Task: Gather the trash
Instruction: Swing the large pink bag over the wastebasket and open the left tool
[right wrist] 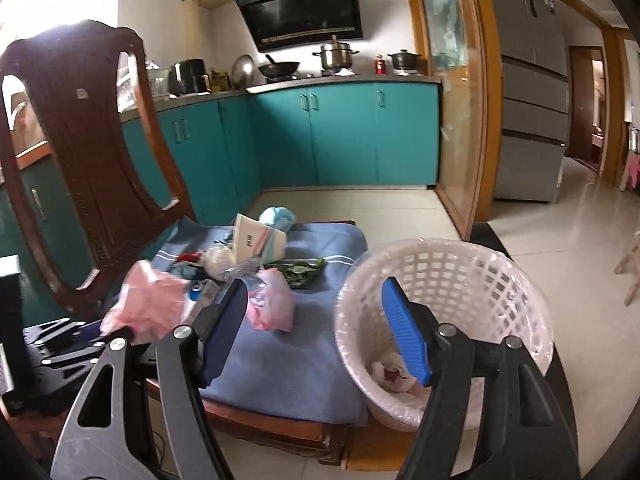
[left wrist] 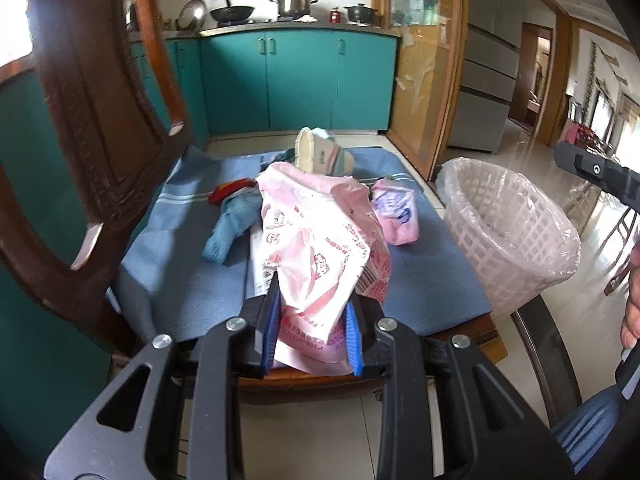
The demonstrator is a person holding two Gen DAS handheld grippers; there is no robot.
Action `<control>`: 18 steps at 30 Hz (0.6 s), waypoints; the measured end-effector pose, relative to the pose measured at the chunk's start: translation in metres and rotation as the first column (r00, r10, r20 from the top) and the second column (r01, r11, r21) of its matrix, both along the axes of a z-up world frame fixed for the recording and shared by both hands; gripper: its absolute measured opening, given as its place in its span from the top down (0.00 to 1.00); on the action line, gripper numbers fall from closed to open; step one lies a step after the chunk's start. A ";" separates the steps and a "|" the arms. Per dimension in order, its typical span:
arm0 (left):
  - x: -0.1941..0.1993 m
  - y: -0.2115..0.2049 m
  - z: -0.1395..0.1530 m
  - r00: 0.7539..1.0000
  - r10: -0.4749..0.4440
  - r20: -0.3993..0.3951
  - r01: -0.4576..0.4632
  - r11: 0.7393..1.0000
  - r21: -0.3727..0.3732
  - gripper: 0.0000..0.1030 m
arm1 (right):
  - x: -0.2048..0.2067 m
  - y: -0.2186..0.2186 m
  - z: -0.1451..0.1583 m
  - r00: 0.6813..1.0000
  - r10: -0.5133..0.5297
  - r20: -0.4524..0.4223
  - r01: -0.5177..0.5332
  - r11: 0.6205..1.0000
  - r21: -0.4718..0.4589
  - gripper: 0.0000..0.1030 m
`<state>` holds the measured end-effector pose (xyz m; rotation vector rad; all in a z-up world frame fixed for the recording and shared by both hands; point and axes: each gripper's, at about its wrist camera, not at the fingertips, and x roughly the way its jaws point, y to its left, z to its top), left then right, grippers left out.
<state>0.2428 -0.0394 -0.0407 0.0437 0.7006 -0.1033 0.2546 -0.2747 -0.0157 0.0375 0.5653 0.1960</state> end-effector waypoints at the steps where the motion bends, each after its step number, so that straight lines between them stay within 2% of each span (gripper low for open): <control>1: 0.002 -0.005 0.001 1.000 -0.012 0.004 0.012 1.000 0.005 0.73 | -0.002 -0.001 0.002 1.000 0.006 0.012 -0.006 1.000 0.007 0.34; 4: 0.010 -0.031 0.007 0.998 -0.067 0.004 0.067 0.998 0.001 0.73 | -0.007 -0.010 0.009 0.998 -0.002 0.055 0.000 0.999 0.036 0.34; 8: 0.030 -0.086 0.014 0.985 -0.171 0.012 0.171 0.985 -0.014 0.72 | -0.016 -0.031 0.022 0.992 -0.054 0.115 0.043 0.995 0.094 0.34; 11: 0.055 -0.138 0.015 0.966 -0.257 0.029 0.258 0.965 -0.038 0.72 | -0.018 -0.046 0.027 0.983 -0.107 0.148 0.089 0.989 0.117 0.34; 13: 0.071 -0.165 0.013 0.949 -0.311 0.051 0.314 0.946 -0.081 0.69 | -0.016 -0.053 0.026 0.981 -0.129 0.146 0.112 0.987 0.119 0.34; 14: 0.079 -0.175 0.010 0.940 -0.337 0.053 0.341 0.934 -0.103 0.64 | -0.014 -0.057 0.025 0.981 -0.136 0.139 0.119 0.985 0.123 0.34; 15: 0.091 -0.189 0.004 0.922 -0.384 0.049 0.387 0.913 -0.129 0.48 | -0.012 -0.060 0.024 0.981 -0.144 0.131 0.128 0.984 0.124 0.34; 16: 0.099 -0.195 -0.002 0.918 -0.394 0.039 0.396 0.908 -0.137 0.19 | -0.011 -0.062 0.023 0.979 -0.164 0.124 0.150 0.982 0.117 0.34; 17: 0.105 -0.198 -0.008 0.923 -0.384 0.018 0.384 0.915 -0.122 0.12 | -0.009 -0.065 0.022 0.979 -0.165 0.117 0.150 0.981 0.122 0.34; 18: 0.107 -0.197 -0.012 0.929 -0.369 0.005 0.368 0.924 -0.106 0.12 | -0.008 -0.067 0.021 0.981 -0.160 0.106 0.145 0.980 0.134 0.34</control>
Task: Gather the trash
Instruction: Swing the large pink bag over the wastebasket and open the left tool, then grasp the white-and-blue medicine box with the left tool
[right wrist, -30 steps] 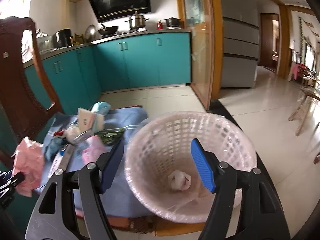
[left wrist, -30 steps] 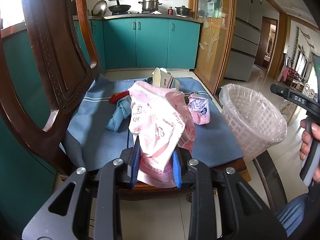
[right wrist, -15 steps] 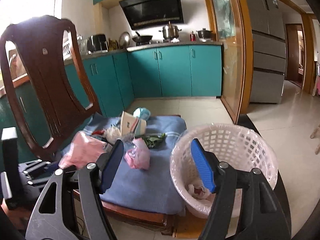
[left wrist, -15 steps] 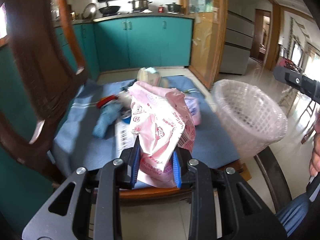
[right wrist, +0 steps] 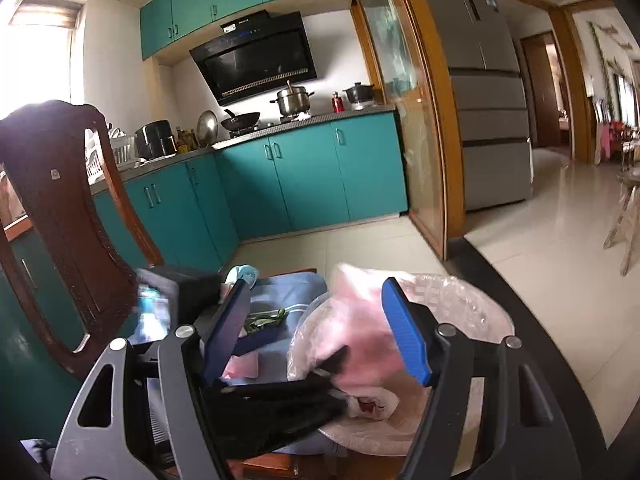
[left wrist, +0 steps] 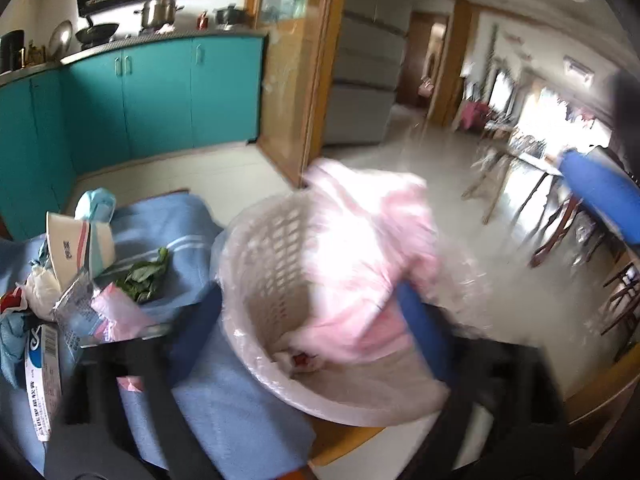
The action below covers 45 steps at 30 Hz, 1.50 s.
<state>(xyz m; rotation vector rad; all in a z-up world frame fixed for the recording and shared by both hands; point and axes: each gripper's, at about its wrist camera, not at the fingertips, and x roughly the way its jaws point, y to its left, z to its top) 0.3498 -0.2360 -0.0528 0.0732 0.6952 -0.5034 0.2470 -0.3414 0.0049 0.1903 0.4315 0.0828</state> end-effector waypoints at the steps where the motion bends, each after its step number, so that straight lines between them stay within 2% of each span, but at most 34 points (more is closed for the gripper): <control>1: 0.000 0.004 -0.004 1.000 0.023 -0.007 -0.023 1.000 0.018 0.12 | 0.000 0.000 0.000 1.000 0.004 -0.003 -0.004 1.000 0.004 0.34; 4: -0.014 0.039 -0.007 0.997 0.079 -0.024 -0.078 0.997 0.020 0.11 | 0.000 0.008 0.000 0.999 0.033 -0.009 -0.034 0.999 -0.015 0.34; 7: -0.039 0.088 0.002 0.989 0.147 0.012 -0.148 0.987 0.058 0.05 | -0.001 0.024 -0.004 0.997 0.071 -0.029 -0.072 0.997 -0.036 0.34; 10: -0.064 0.142 0.014 0.968 0.241 0.071 -0.249 0.961 0.121 0.03 | -0.003 0.044 -0.008 0.991 0.123 -0.054 -0.126 0.991 -0.054 0.34; 12: -0.077 0.176 0.021 0.950 0.299 0.088 -0.309 0.941 0.136 0.03 | -0.005 0.060 -0.011 0.985 0.160 -0.066 -0.164 0.984 -0.068 0.34; 15: -0.097 0.226 0.030 0.917 0.387 0.095 -0.396 0.912 0.107 0.03 | -0.008 0.083 -0.018 0.975 0.201 -0.090 -0.209 0.973 -0.095 0.34; 19: -0.112 0.263 0.022 0.898 0.436 0.055 -0.438 0.898 0.035 0.03 | -0.016 0.108 -0.031 0.959 0.252 -0.132 -0.266 0.959 -0.096 0.34; 22: -0.109 0.267 0.016 0.906 0.422 0.027 -0.423 0.905 0.039 0.03 | -0.019 0.122 -0.038 0.956 0.257 -0.141 -0.274 0.955 -0.117 0.34; 25: -0.112 0.260 0.015 0.917 0.398 0.038 -0.399 0.915 0.055 0.03 | -0.018 0.131 -0.044 0.954 0.256 -0.155 -0.276 0.953 -0.125 0.34; 29: -0.116 0.254 0.021 0.925 0.379 0.044 -0.380 0.924 0.041 0.03 | -0.016 0.135 -0.045 0.956 0.248 -0.158 -0.270 0.953 -0.135 0.34; 45: -0.110 0.244 0.013 0.929 0.370 0.012 -0.370 0.927 0.054 0.03 | -0.013 0.130 -0.049 0.958 0.235 -0.166 -0.259 0.956 -0.140 0.34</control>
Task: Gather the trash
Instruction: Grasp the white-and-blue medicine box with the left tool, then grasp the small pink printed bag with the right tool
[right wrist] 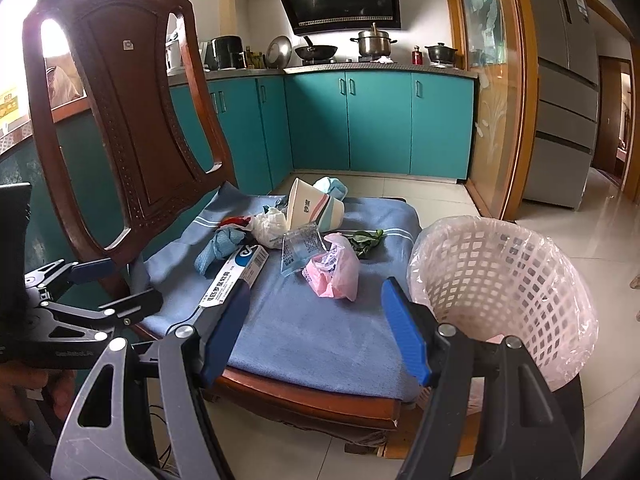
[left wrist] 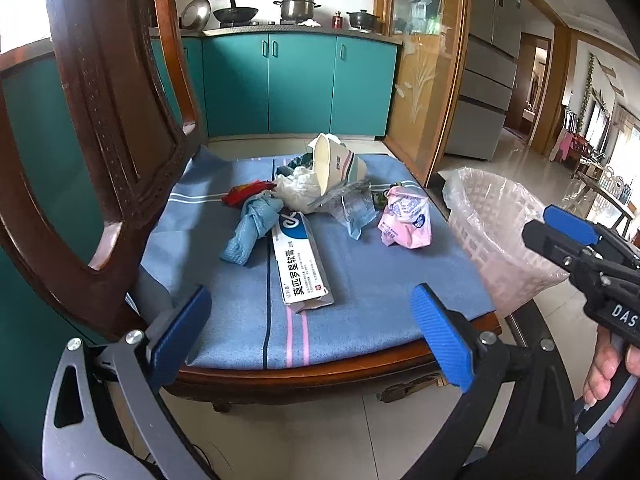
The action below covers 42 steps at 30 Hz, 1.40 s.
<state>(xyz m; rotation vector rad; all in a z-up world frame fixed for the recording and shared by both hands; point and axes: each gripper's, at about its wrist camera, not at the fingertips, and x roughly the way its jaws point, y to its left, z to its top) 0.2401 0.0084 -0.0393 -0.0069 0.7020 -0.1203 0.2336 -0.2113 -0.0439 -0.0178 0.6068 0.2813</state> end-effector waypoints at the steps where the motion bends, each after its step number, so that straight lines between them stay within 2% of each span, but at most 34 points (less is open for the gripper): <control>1: 0.001 0.000 -0.001 1.000 0.001 -0.003 -0.001 1.000 -0.001 0.03 | 0.000 -0.001 0.001 1.000 0.000 0.001 0.000 1.000 0.002 0.34; 8: 0.018 -0.003 -0.020 0.998 0.014 -0.066 -0.014 1.000 0.001 0.03 | 0.000 -0.002 0.002 1.000 0.000 0.001 0.000 1.000 0.012 0.34; 12: 0.047 -0.006 -0.044 0.990 0.039 -0.134 -0.039 0.999 0.006 0.03 | 0.001 -0.002 0.001 1.000 0.000 -0.001 0.000 1.000 0.013 0.34; 14: 0.068 -0.004 -0.059 0.982 0.072 -0.173 -0.072 0.997 0.004 0.04 | 0.003 -0.003 0.000 1.000 -0.004 -0.003 0.004 1.000 0.013 0.34; 17: 0.093 0.004 -0.075 0.965 0.109 -0.238 -0.126 0.990 -0.059 0.08 | 0.006 -0.002 -0.001 1.000 -0.010 -0.009 0.010 1.000 0.012 0.34; 21: 0.115 0.006 -0.090 0.950 0.120 -0.288 -0.146 0.987 -0.070 0.11 | 0.010 -0.003 -0.004 1.000 -0.020 -0.019 0.020 1.000 0.003 0.34; 23: 0.122 0.007 -0.100 0.940 0.110 -0.323 -0.147 0.985 -0.092 0.17 | 0.012 -0.004 -0.006 0.999 -0.025 -0.025 0.025 1.000 0.000 0.34; 25: 0.121 0.003 -0.099 0.947 0.097 -0.306 -0.126 0.989 -0.075 0.22 | 0.015 -0.004 -0.007 0.999 -0.032 -0.027 0.032 0.999 -0.004 0.34; 26: 0.120 0.002 -0.098 0.951 0.086 -0.298 -0.115 0.990 -0.080 0.30 | 0.016 -0.005 -0.008 0.999 -0.034 -0.028 0.034 0.999 -0.004 0.34; 27: 0.119 0.003 -0.097 0.952 0.083 -0.294 -0.113 0.990 -0.086 0.56 | 0.018 -0.004 -0.009 0.999 -0.038 -0.030 0.038 0.999 -0.005 0.34; 28: 0.118 0.004 -0.096 0.951 0.077 -0.298 -0.111 0.989 -0.100 0.60 | 0.020 -0.004 -0.010 0.999 -0.040 -0.033 0.040 0.999 -0.006 0.34; 31: 0.109 0.005 -0.087 0.954 0.040 -0.296 -0.084 0.987 -0.138 0.61 | 0.027 -0.001 -0.015 0.998 -0.042 -0.045 0.041 0.999 -0.016 0.34; 35: 0.079 0.004 -0.050 0.980 0.001 -0.200 -0.033 0.987 -0.155 0.61 | 0.039 0.002 -0.025 0.996 -0.049 -0.073 0.047 0.999 -0.021 0.34; 37: 0.053 0.002 -0.022 0.992 -0.022 -0.125 0.003 0.988 -0.155 0.61 | 0.048 0.002 -0.029 0.994 -0.056 -0.092 0.055 0.998 -0.013 0.34; 39: 0.029 0.002 0.005 0.999 -0.028 -0.024 0.025 0.994 -0.110 0.61 | 0.061 0.005 -0.034 0.993 -0.062 -0.104 0.061 0.998 -0.019 0.34; 42: 0.008 0.007 0.028 0.997 0.001 0.079 0.005 0.997 -0.080 0.61 | 0.088 0.013 -0.046 0.989 -0.070 -0.134 0.063 0.996 -0.056 0.34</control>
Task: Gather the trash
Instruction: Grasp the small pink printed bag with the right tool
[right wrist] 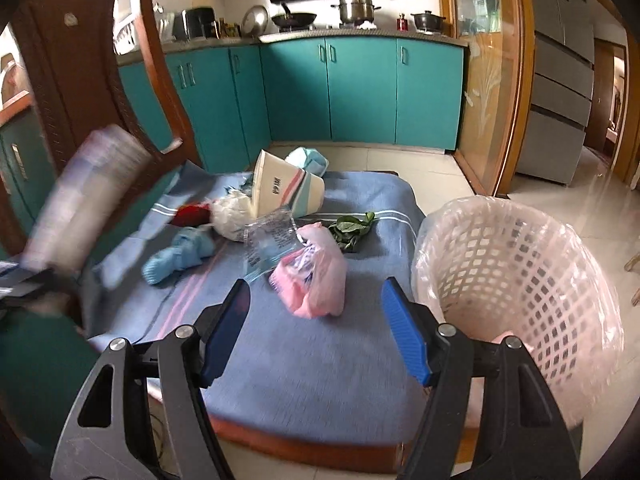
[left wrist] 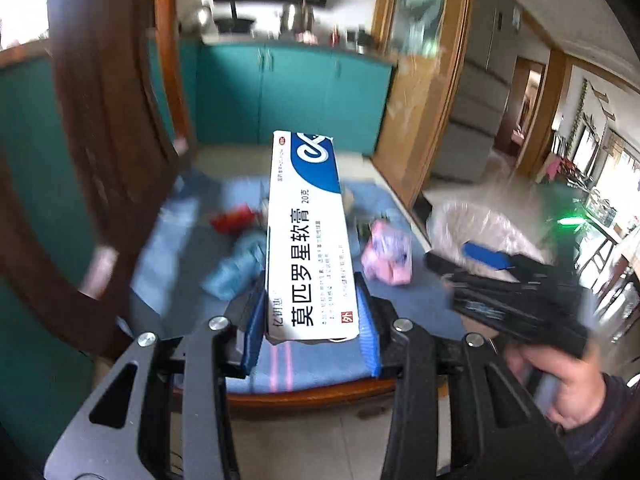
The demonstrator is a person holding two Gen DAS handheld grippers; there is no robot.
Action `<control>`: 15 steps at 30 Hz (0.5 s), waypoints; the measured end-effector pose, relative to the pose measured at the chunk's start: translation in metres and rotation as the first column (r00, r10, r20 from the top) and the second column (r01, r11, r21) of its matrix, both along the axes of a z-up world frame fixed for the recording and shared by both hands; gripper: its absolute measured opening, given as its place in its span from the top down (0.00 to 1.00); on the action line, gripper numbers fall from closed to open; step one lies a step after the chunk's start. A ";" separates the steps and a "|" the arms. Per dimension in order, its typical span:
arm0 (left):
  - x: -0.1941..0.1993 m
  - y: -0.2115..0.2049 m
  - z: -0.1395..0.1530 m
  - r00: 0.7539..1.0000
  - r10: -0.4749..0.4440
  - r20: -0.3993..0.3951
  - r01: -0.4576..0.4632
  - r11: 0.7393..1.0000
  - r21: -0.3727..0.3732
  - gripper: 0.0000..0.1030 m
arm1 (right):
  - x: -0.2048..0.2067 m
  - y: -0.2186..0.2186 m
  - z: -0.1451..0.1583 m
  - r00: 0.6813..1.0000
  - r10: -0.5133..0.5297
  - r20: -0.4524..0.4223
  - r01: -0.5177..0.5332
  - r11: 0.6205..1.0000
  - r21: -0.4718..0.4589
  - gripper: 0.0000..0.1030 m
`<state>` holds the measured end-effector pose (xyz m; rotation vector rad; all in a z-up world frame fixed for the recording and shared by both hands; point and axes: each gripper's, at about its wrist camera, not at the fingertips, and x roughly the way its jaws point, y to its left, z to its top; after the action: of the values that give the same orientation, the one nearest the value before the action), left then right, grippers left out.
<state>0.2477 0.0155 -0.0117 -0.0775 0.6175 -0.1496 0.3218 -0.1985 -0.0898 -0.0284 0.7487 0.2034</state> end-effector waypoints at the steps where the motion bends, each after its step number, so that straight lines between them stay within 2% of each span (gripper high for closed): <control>1: -0.004 0.002 0.003 1.000 0.015 0.021 -0.015 1.000 0.009 0.61 | 0.010 0.001 -0.007 0.999 -0.002 -0.034 0.002 1.000 -0.001 0.34; 3: -0.005 0.006 0.005 0.998 0.039 0.043 -0.040 0.999 0.027 0.61 | 0.025 0.002 -0.019 0.996 -0.028 -0.079 0.029 0.999 0.016 0.34; 9: -0.002 0.009 -0.003 0.998 0.055 0.006 -0.055 0.998 0.022 0.61 | 0.067 0.020 -0.054 0.982 -0.050 -0.182 0.052 0.999 0.006 0.34; 11: -0.002 0.011 -0.003 0.999 0.054 -0.001 -0.054 0.998 0.021 0.61 | 0.068 0.020 -0.058 0.980 -0.051 -0.193 0.053 0.999 0.004 0.49; 13: -0.003 0.011 -0.003 0.998 0.055 -0.006 -0.055 0.998 0.015 0.61 | 0.061 0.026 -0.053 0.984 -0.037 -0.174 0.032 0.999 -0.030 0.55; 15: -0.001 0.014 -0.003 0.998 0.056 -0.010 -0.056 0.998 0.010 0.61 | 0.044 0.026 -0.039 0.989 -0.018 -0.143 0.015 1.000 -0.023 0.57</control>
<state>0.2467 0.0292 -0.0143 -0.0865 0.6260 -0.0924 0.3655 -0.1723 -0.1284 -0.0288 0.8946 0.1823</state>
